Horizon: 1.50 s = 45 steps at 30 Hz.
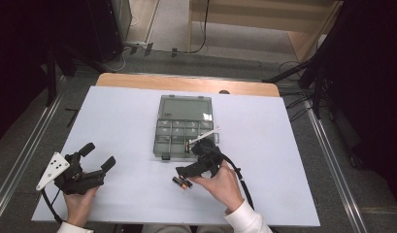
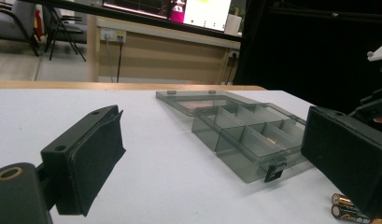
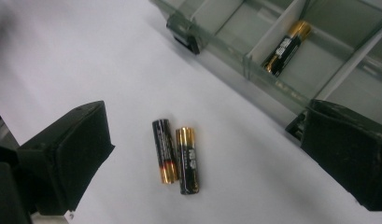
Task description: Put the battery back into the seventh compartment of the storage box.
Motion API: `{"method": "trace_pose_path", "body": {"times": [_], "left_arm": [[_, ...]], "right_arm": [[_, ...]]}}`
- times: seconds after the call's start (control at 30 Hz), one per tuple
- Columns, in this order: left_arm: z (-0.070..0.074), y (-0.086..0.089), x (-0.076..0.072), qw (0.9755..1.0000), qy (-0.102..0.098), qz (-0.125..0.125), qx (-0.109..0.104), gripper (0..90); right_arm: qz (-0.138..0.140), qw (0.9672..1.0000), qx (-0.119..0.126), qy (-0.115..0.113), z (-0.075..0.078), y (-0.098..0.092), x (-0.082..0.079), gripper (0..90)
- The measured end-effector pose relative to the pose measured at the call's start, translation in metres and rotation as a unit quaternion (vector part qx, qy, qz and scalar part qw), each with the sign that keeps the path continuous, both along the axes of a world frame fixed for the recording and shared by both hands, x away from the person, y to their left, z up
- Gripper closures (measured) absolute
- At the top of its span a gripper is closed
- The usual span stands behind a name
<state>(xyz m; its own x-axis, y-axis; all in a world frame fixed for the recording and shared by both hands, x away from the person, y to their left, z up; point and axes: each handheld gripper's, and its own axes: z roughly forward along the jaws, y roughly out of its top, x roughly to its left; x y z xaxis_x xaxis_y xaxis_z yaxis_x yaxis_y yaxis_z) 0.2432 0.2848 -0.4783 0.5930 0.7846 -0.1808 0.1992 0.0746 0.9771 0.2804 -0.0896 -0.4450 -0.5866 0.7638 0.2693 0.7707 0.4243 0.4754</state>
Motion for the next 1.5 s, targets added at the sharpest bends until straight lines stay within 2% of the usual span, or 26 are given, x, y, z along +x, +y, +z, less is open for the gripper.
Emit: {"method": "trace_pose_path", "body": {"times": [0.23,0.37,0.5,0.77,1.03,1.23,1.3,1.4,1.5], "left_arm": [[0.0,-0.001,0.0,1.0,0.002,0.0,0.0,5.6],[-0.001,-0.001,0.001,1.0,0.002,-0.001,0.002,5.6],[-0.001,-0.001,0.001,1.0,0.003,-0.001,0.0,5.6],[-0.001,-0.001,0.001,1.0,0.003,-0.002,0.002,5.6],[-0.001,-0.001,0.001,1.0,0.004,-0.002,0.001,5.6],[-0.001,-0.002,0.001,1.0,0.005,-0.004,0.006,5.6],[-0.001,-0.002,0.001,1.0,0.004,-0.004,0.006,5.6],[-0.001,-0.001,0.001,1.0,0.005,-0.003,0.005,5.6],[-0.001,-0.002,0.001,1.0,0.004,-0.005,0.006,5.6]], "right_arm": [[0.03,0.998,-0.054,0.01,-0.006,0.009,-0.005,5.8],[0.052,0.9951,-0.084,0.013,-0.01,0.014,-0.007,12.5],[0.06,0.9919,-0.111,0.017,-0.015,0.019,-0.008,18.4],[0.056,0.99,-0.128,0.017,-0.018,0.025,-0.008,31.5],[0.06,0.986,-0.154,0.022,-0.021,0.033,-0.008,45.6],[0.065,0.9791,-0.19,0.031,-0.026,0.04,-0.009,67.0],[0.064,0.9787,-0.193,0.029,-0.027,0.041,-0.009,75.5],[0.065,0.9775,-0.199,0.029,-0.027,0.041,-0.01,77.0],[0.066,0.9777,-0.197,0.032,-0.027,0.041,-0.01,77.3]]}}
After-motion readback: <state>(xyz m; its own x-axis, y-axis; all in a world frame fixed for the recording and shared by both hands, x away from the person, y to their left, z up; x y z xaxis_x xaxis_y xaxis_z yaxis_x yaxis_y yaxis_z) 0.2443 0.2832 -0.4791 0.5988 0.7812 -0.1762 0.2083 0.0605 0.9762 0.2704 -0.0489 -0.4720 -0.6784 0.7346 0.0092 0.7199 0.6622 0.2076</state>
